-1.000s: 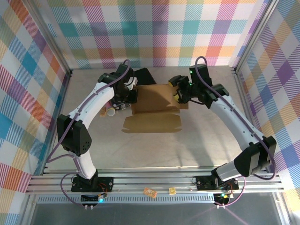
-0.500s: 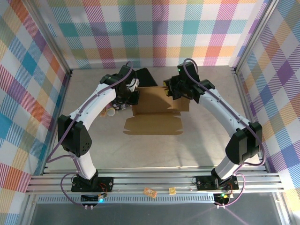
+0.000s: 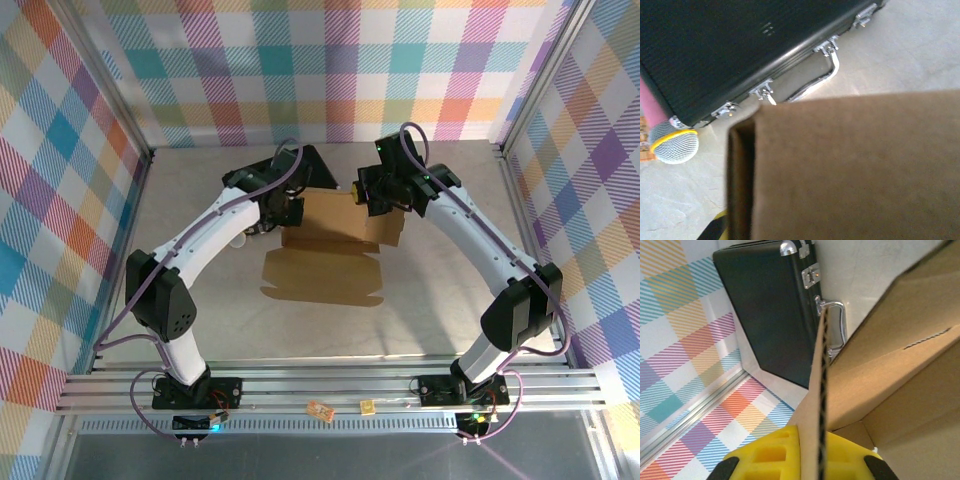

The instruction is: Fold the paper box

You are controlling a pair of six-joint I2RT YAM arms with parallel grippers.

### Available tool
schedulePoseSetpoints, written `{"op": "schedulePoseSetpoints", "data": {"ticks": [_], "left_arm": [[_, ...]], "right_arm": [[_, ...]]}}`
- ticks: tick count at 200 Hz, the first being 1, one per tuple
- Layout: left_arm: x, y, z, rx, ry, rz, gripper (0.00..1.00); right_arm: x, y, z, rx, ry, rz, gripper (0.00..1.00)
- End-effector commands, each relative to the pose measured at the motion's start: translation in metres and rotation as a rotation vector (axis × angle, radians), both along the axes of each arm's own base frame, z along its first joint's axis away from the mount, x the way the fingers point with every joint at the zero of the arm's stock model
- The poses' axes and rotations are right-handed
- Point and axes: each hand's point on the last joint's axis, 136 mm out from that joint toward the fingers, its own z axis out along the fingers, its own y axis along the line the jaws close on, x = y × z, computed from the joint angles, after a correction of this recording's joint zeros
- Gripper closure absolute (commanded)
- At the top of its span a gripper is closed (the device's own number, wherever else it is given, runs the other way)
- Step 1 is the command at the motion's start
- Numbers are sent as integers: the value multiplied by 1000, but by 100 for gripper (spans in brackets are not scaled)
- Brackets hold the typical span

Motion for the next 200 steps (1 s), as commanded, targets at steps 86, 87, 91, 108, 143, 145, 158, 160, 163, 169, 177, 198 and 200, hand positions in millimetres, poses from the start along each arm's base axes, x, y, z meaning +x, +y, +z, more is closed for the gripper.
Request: {"op": "schedulePoseSetpoints", "data": {"ticks": [86, 87, 91, 108, 143, 145, 158, 160, 163, 169, 177, 198, 200], "left_arm": [[-14, -9, -31, -81, -45, -36, 88], [-14, -10, -31, -84, -44, -37, 88], [-14, -11, -33, -89, -41, -40, 87], [-14, -15, -41, -95, -24, -47, 83], [-15, -19, -57, -108, -5, -56, 78], [-15, -19, -58, -109, -6, -57, 78], [-14, -21, -64, -115, 0, -59, 75], [-14, -21, -65, -116, 0, -59, 75], [-14, -22, -65, -118, -1, -60, 75], [-14, -23, -68, -122, 3, -63, 74], [-13, -25, -70, -127, 3, -64, 73], [-10, -27, -72, -136, -9, -59, 67], [-10, -27, -73, -135, -9, -59, 67]], "right_arm": [[-12, -9, -27, -3, 118, -55, 100], [-12, -9, -27, -2, 119, -56, 100], [-12, -9, -28, 2, 123, -57, 100], [-11, -8, -30, 17, 132, -67, 100], [-6, -10, -31, 40, 149, -97, 100], [-6, -11, -31, 41, 149, -98, 100], [-5, -13, -34, 47, 162, -109, 100], [-5, -13, -35, 48, 165, -111, 100], [-5, -14, -36, 52, 167, -113, 100], [-4, -14, -39, 57, 176, -119, 100], [-4, -16, -41, 64, 184, -127, 100], [-3, -21, -43, 68, 194, -143, 100], [-3, -21, -42, 69, 193, -144, 100]]}}
